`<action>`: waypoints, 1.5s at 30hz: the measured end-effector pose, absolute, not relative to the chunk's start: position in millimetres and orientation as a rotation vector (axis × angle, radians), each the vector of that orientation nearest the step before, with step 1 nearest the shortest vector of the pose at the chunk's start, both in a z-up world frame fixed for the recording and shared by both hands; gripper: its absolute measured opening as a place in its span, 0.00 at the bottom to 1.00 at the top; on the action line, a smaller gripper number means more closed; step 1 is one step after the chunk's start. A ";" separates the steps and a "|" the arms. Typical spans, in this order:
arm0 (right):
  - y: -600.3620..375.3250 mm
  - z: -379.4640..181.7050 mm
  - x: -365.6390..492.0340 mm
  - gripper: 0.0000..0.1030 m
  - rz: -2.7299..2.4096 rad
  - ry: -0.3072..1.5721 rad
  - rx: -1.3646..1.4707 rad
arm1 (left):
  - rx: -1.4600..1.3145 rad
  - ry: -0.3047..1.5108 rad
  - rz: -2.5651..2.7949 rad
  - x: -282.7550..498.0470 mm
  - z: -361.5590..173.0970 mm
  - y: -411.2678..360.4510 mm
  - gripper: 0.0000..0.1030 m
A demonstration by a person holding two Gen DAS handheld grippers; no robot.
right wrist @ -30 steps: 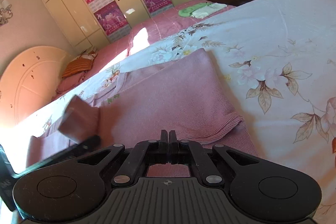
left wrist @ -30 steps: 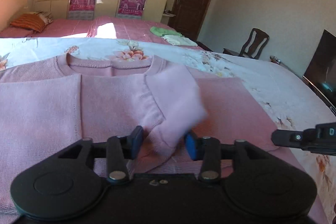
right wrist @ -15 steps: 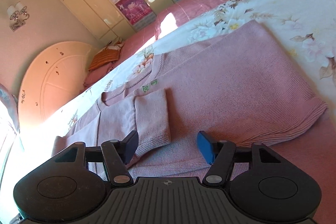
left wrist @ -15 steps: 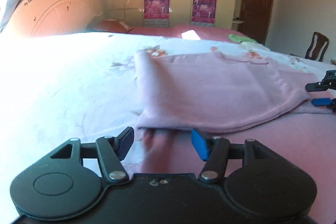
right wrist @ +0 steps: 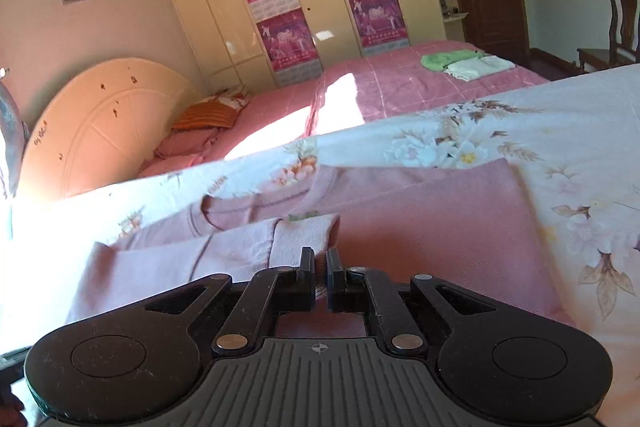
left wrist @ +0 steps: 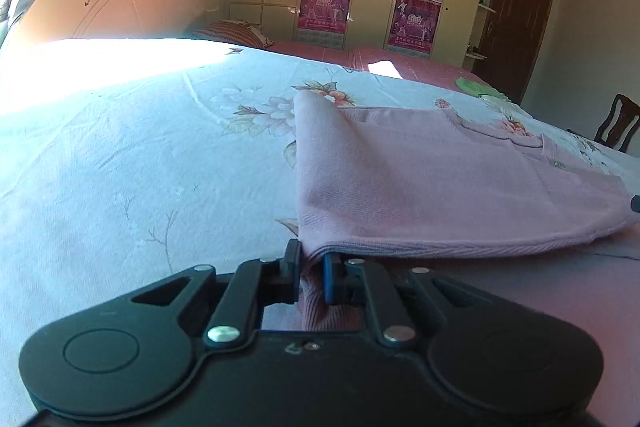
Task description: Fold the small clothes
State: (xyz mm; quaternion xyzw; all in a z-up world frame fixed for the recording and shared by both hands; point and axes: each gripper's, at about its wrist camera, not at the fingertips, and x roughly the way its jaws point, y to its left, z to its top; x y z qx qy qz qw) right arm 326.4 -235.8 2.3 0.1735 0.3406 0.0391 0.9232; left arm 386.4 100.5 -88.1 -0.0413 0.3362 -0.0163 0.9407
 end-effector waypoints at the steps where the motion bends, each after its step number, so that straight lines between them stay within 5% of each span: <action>1: -237.4 -6.4 326.7 0.04 0.070 0.728 0.373 | -0.073 0.686 -0.037 385.5 -88.1 100.0 0.10; 15: -241.1 -22.9 322.1 0.04 0.071 0.739 0.400 | -0.094 0.612 -0.105 352.0 -64.4 117.7 0.23; 18: -241.1 -23.5 320.3 0.04 0.071 0.734 0.394 | -0.118 0.592 -0.168 365.9 -57.5 105.9 0.34; 20: -241.1 -26.2 318.7 0.04 0.066 0.740 0.395 | -0.133 0.691 -0.212 390.9 -73.6 93.5 0.56; 24: -246.7 -17.8 316.1 0.05 0.032 0.731 0.379 | -0.086 0.733 -0.215 410.5 -80.8 78.3 0.54; 28: -252.1 0.4 327.1 0.05 0.057 0.676 0.394 | -0.086 0.646 -0.237 437.4 -61.9 72.9 0.67; 36: -209.9 -29.1 390.5 0.05 0.106 0.777 0.274 | -0.157 0.753 -0.141 546.9 -93.7 95.5 0.65; 45: -206.6 -10.2 385.1 0.05 0.169 0.709 0.324 | -0.200 0.655 -0.254 489.5 -67.4 60.9 0.64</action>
